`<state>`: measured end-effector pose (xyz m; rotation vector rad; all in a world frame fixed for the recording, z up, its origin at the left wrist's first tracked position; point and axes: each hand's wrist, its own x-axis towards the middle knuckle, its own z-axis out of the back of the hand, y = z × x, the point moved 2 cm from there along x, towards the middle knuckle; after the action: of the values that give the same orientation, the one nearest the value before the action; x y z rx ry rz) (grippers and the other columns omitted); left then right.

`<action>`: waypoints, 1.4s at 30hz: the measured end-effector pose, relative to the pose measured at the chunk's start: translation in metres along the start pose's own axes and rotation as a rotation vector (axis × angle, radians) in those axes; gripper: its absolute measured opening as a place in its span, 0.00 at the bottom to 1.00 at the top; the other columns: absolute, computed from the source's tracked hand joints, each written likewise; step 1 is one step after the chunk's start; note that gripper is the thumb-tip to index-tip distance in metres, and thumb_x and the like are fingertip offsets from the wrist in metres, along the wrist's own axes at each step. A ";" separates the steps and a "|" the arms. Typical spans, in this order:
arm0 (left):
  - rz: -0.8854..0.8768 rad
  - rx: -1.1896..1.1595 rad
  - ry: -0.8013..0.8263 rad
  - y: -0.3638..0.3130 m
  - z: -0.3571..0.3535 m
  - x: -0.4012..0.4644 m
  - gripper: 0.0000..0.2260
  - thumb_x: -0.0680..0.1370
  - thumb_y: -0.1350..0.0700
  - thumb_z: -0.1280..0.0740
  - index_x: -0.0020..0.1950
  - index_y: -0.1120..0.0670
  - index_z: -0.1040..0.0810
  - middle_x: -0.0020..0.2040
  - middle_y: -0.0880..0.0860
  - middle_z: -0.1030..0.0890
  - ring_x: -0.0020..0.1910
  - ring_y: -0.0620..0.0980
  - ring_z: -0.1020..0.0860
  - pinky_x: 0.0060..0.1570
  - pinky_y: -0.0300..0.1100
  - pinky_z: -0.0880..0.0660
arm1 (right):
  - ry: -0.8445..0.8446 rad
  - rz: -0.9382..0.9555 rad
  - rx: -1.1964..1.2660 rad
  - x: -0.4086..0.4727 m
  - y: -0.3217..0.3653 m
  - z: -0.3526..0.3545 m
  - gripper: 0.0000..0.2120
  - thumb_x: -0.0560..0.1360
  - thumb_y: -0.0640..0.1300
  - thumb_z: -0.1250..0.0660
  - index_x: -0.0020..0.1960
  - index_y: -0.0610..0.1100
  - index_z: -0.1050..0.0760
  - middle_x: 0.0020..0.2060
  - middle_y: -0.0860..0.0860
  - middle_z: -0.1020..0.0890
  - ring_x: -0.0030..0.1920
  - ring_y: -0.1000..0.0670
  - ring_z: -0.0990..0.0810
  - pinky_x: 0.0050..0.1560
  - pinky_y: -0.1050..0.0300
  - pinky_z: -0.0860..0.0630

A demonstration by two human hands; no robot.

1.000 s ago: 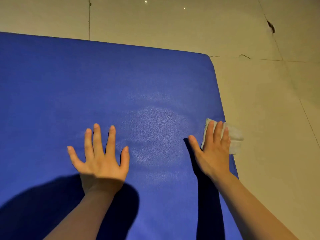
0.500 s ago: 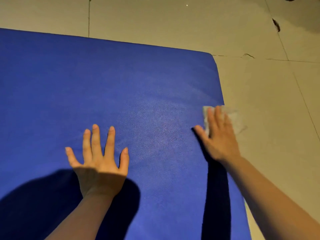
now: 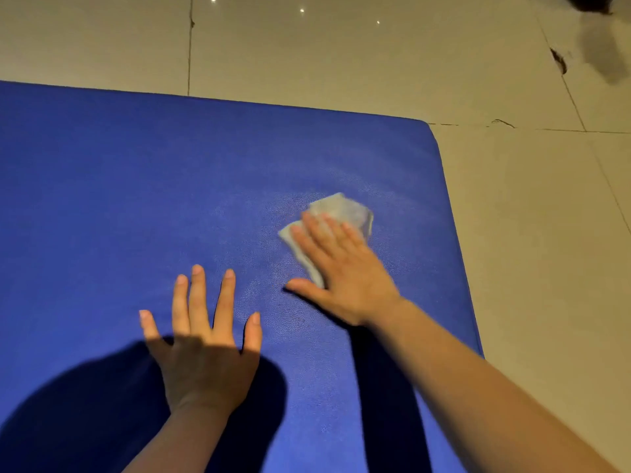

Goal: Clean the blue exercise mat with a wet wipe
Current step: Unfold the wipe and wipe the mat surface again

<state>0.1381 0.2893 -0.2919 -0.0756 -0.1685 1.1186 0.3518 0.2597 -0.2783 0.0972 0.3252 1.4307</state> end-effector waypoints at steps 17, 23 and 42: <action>0.022 -0.043 0.086 -0.001 0.003 0.002 0.29 0.74 0.42 0.46 0.75 0.49 0.37 0.77 0.59 0.40 0.76 0.59 0.43 0.67 0.71 0.51 | 0.024 -0.051 0.035 0.092 0.027 0.014 0.43 0.75 0.73 0.54 0.80 0.46 0.53 0.80 0.48 0.54 0.79 0.48 0.60 0.77 0.48 0.61; 0.015 -0.020 0.085 -0.002 0.003 0.003 0.28 0.73 0.43 0.45 0.72 0.51 0.35 0.76 0.61 0.38 0.74 0.61 0.41 0.66 0.73 0.50 | -0.089 -0.464 -0.031 0.076 -0.118 0.047 0.49 0.69 0.74 0.62 0.80 0.45 0.52 0.80 0.46 0.53 0.79 0.48 0.57 0.77 0.47 0.57; 0.038 -0.074 0.046 -0.005 0.003 0.001 0.28 0.73 0.43 0.44 0.70 0.53 0.32 0.74 0.61 0.37 0.74 0.60 0.40 0.68 0.71 0.53 | 0.045 -0.527 0.006 0.111 -0.143 0.082 0.40 0.80 0.67 0.51 0.80 0.42 0.57 0.79 0.43 0.58 0.79 0.46 0.60 0.76 0.53 0.62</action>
<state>0.1426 0.2880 -0.2886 -0.1710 -0.1685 1.1473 0.5227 0.3587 -0.2551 -0.0172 0.3602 0.9107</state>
